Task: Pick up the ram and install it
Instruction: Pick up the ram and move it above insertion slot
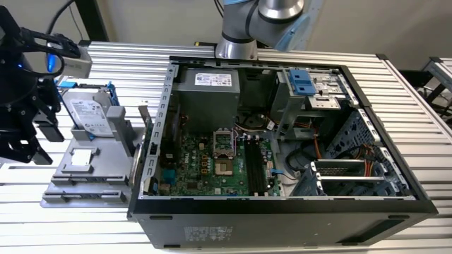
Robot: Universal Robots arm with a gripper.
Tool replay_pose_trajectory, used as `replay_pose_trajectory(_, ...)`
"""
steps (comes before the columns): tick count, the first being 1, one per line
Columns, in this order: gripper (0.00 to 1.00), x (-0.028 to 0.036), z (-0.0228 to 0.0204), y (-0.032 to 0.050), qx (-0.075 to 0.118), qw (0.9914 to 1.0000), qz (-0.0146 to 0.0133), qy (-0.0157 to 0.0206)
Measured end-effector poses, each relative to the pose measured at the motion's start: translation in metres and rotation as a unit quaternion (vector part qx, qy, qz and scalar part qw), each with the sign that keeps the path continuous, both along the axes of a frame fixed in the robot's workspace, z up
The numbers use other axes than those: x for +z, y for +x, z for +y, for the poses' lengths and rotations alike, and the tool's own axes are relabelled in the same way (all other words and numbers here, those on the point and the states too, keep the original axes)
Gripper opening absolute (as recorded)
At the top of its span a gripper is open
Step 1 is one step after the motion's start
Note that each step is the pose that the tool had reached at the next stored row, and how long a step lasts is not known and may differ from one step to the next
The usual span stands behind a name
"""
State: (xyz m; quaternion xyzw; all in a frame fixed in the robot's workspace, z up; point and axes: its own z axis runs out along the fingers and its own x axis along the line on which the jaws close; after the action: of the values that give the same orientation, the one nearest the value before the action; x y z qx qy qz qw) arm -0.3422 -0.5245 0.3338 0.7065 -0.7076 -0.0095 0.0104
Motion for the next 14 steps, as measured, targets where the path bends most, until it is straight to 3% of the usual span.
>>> replay_pose_trajectory(14,1.0,-0.0224,0.0002,0.0018,0.0,1.0,0.0,-0.0006)
